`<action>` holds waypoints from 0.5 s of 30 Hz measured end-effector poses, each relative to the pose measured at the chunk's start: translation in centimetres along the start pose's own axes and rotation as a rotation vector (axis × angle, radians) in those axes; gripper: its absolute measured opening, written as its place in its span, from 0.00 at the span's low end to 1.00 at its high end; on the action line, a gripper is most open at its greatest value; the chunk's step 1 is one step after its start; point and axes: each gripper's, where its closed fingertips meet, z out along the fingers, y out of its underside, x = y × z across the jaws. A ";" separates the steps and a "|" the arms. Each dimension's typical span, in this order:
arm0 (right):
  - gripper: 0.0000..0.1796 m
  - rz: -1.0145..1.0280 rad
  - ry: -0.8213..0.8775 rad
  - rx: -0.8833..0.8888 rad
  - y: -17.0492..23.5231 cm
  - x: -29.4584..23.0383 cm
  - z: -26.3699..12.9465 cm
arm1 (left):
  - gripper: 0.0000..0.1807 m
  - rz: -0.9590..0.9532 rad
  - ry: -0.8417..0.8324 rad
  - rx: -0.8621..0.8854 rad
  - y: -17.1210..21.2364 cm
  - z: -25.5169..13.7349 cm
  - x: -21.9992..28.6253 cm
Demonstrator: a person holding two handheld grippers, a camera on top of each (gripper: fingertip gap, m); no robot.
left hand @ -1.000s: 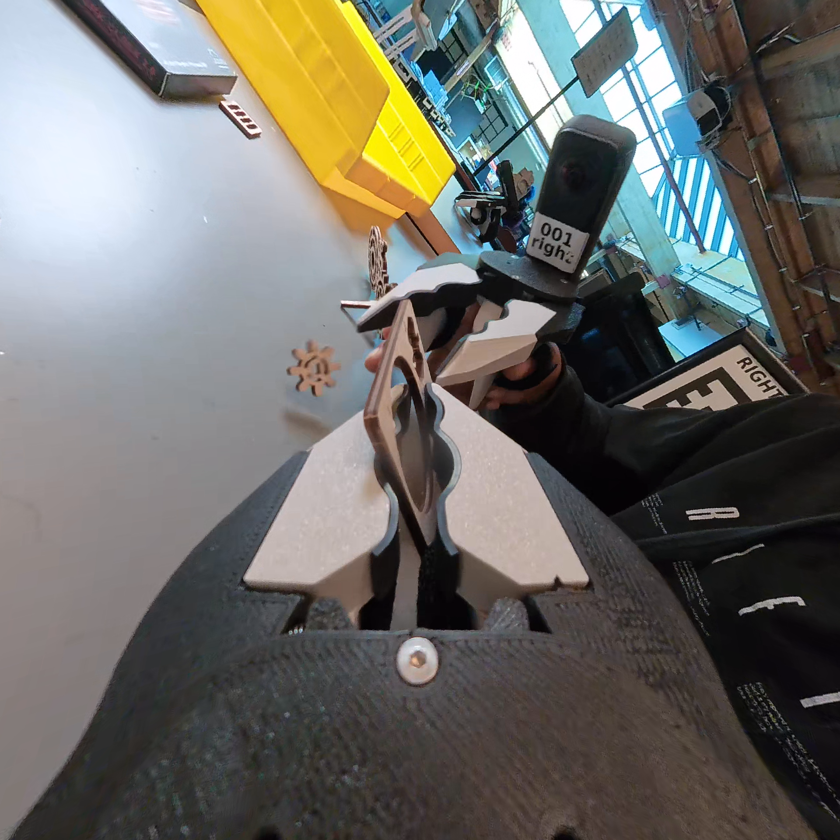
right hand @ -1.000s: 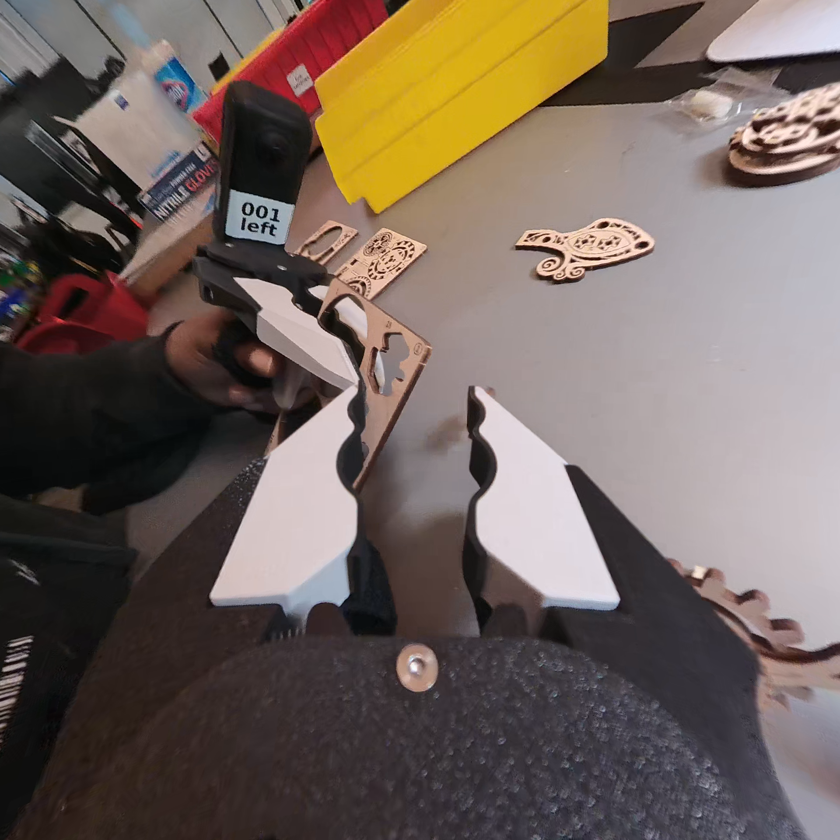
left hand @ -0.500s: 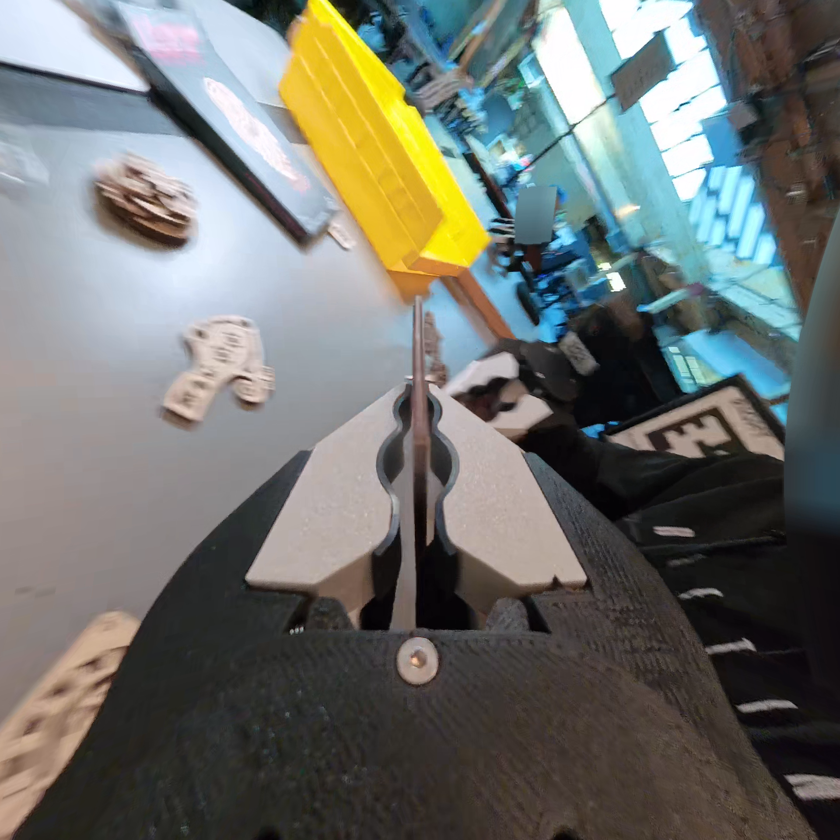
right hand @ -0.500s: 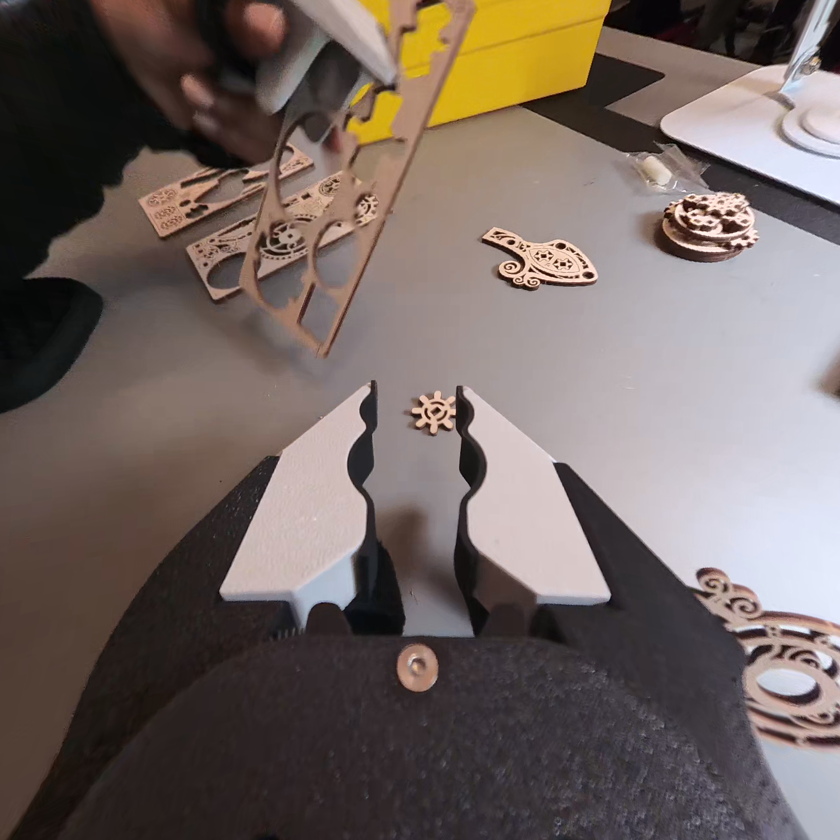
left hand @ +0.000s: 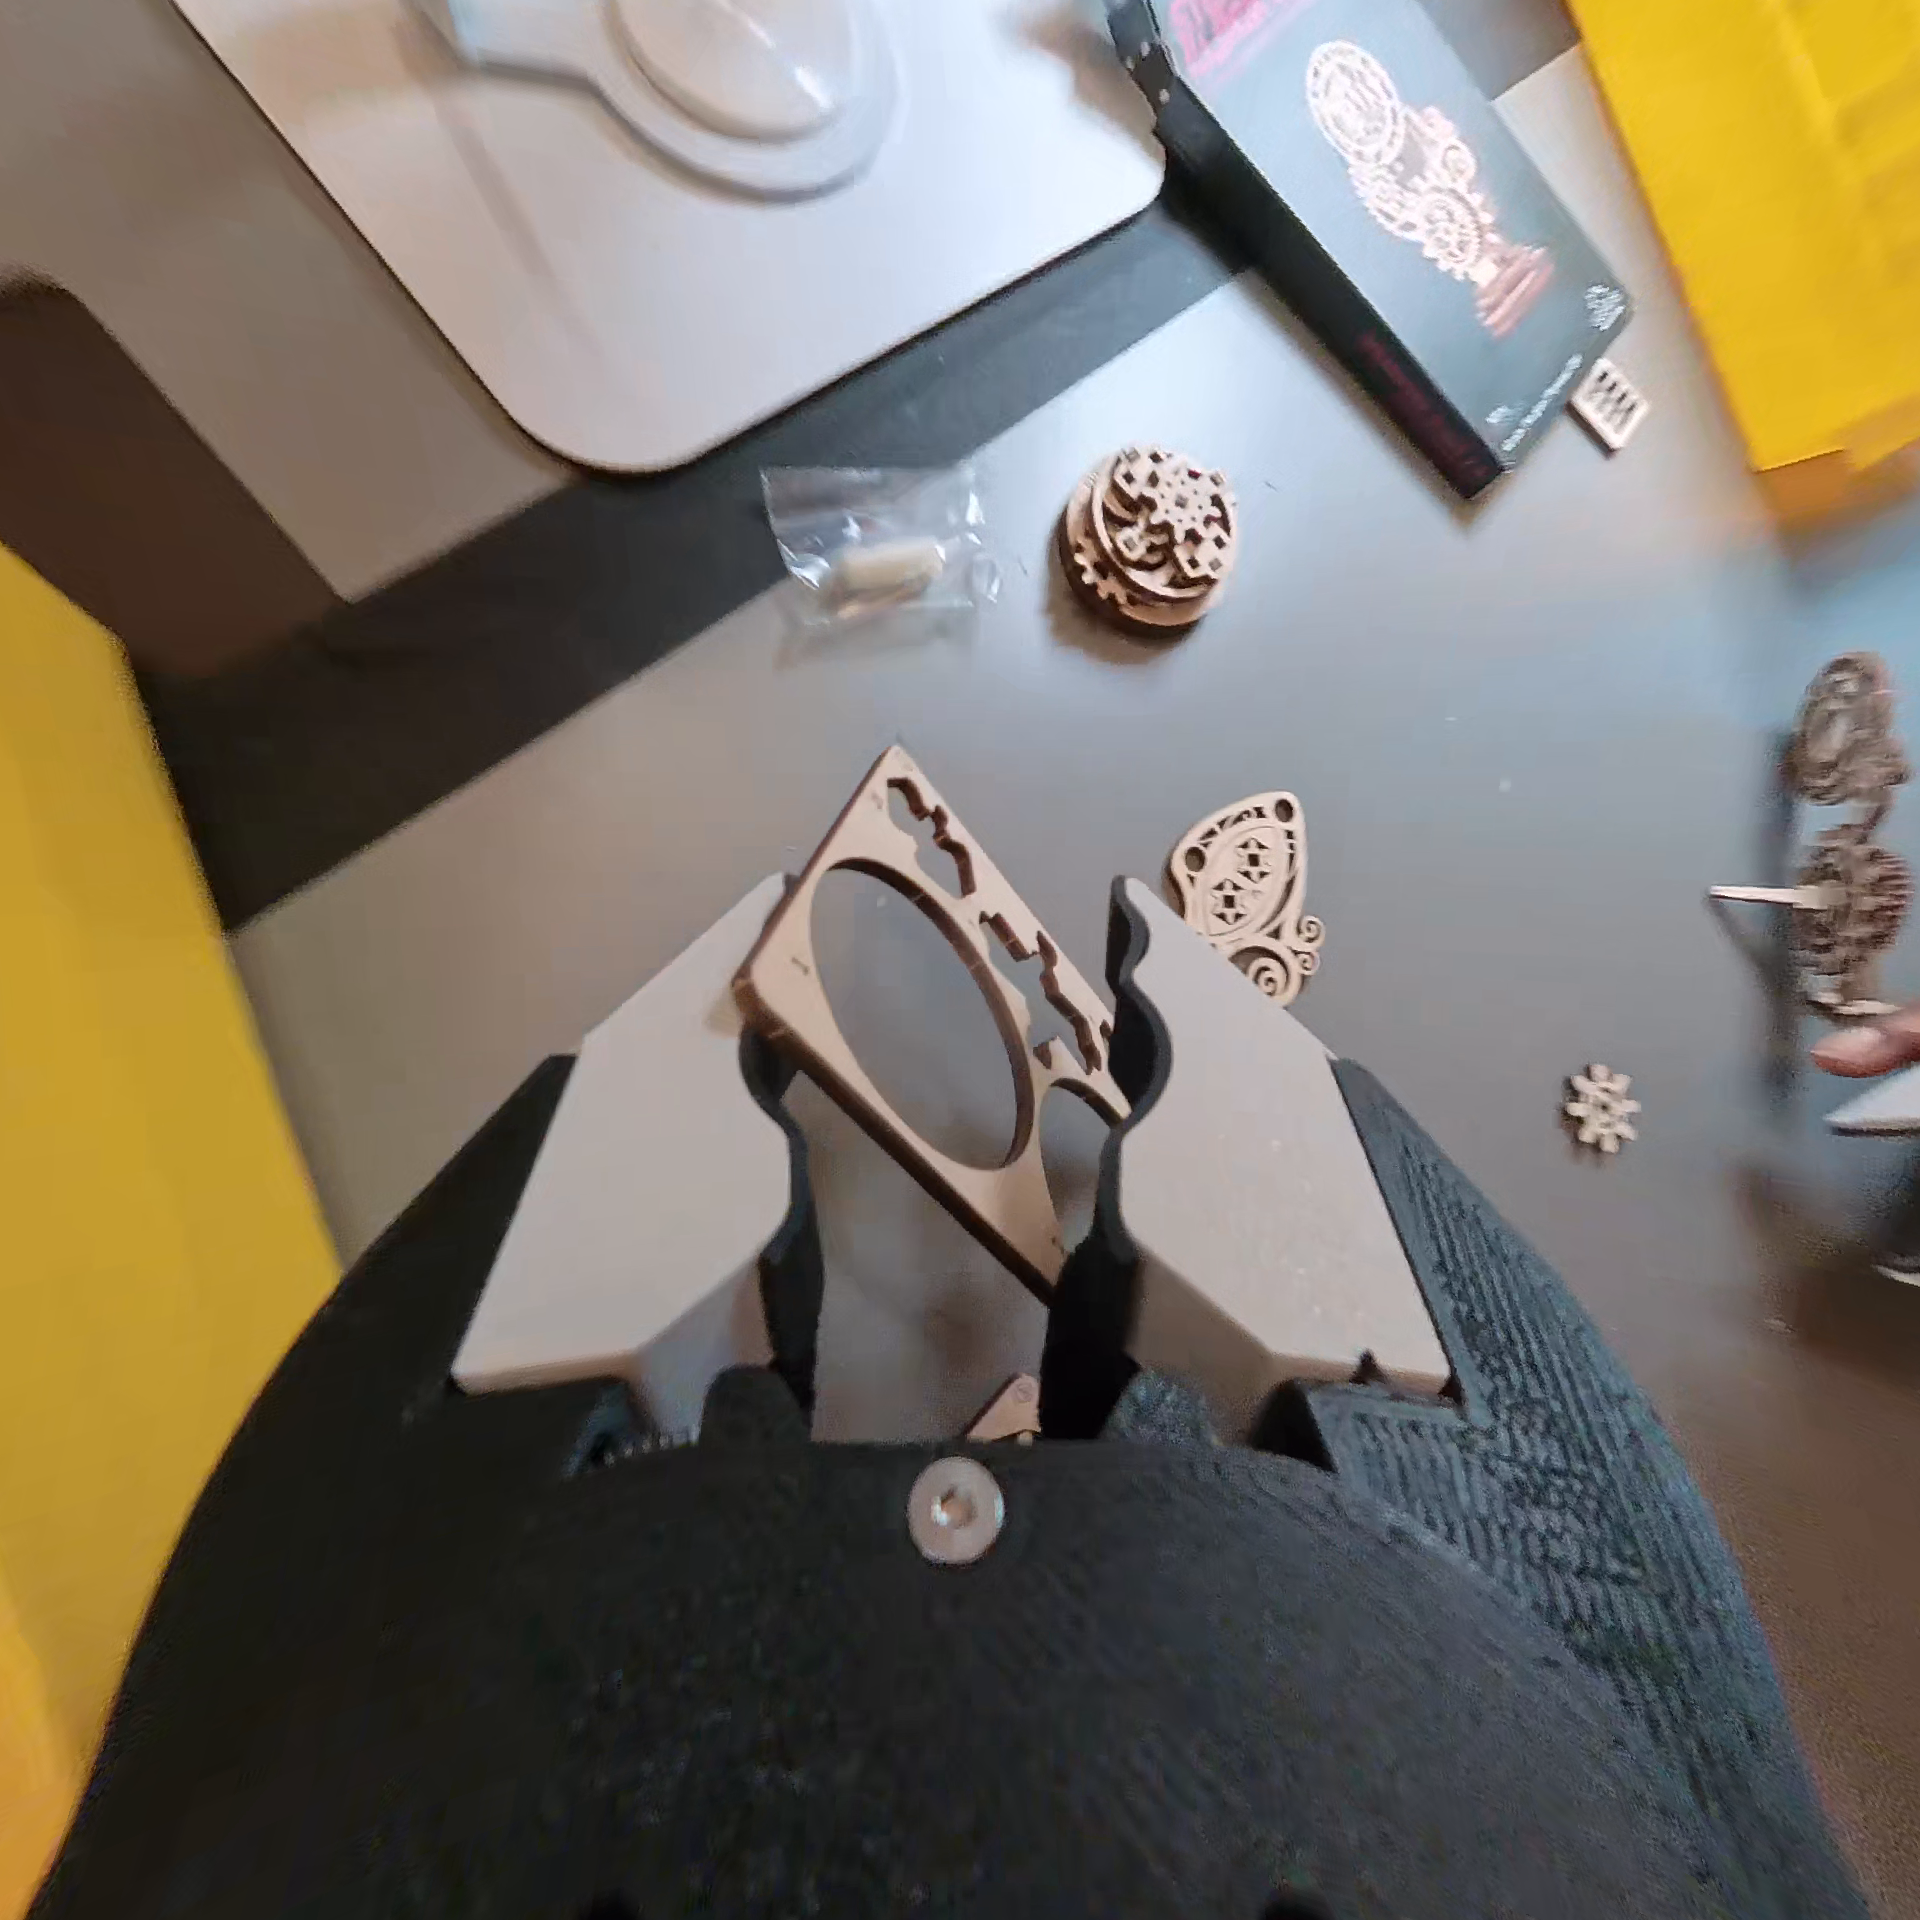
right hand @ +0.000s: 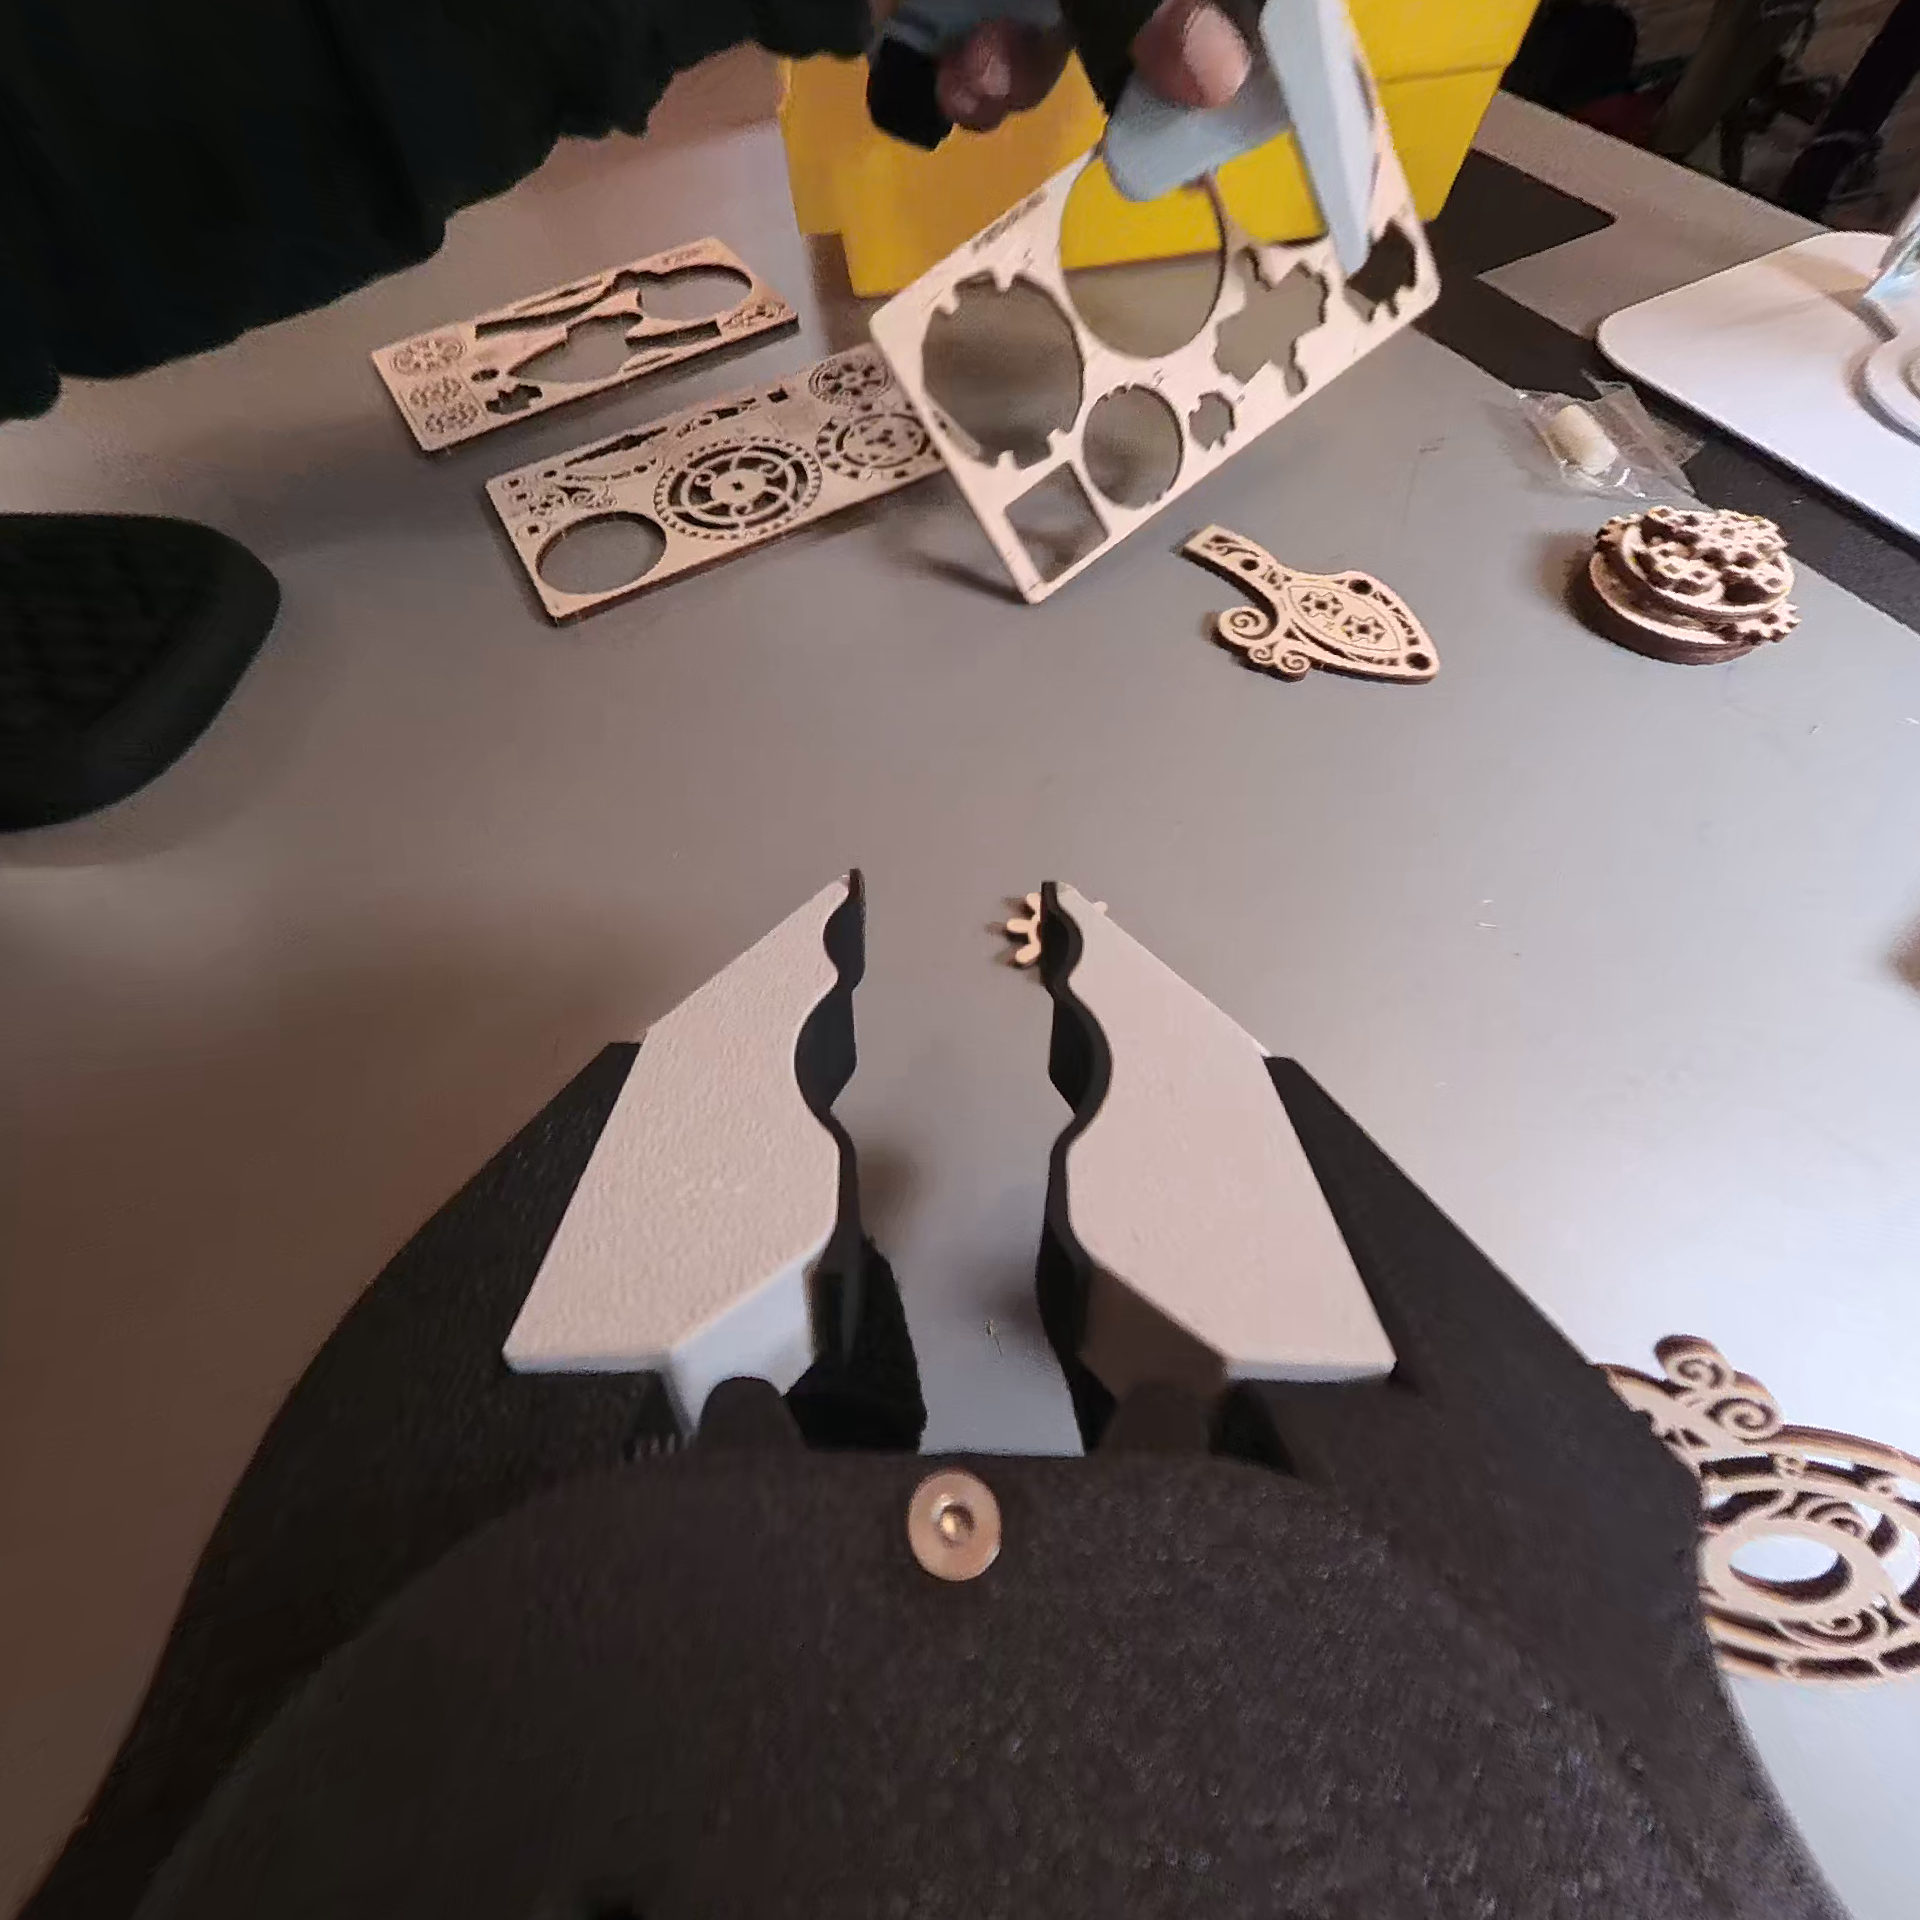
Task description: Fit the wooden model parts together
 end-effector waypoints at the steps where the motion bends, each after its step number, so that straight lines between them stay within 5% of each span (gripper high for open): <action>1: 0.18 -0.013 -0.002 -0.007 0.0 -0.1 -0.1 | 0.35 0.046 -0.045 0.024 -0.4 -0.6 0.1; 7: 0.17 0.009 0.037 0.102 -2.7 1.3 -2.5 | 0.48 0.211 -0.217 0.109 -1.3 -3.5 1.1; 12: 0.17 0.025 0.193 0.211 -5.6 5.0 -8.5 | 0.51 0.283 -0.319 0.160 -1.7 -5.0 -0.2; 15: 0.18 0.034 0.287 0.219 -5.7 6.9 -12.8 | 0.50 0.315 -0.212 0.177 -1.5 -5.2 2.9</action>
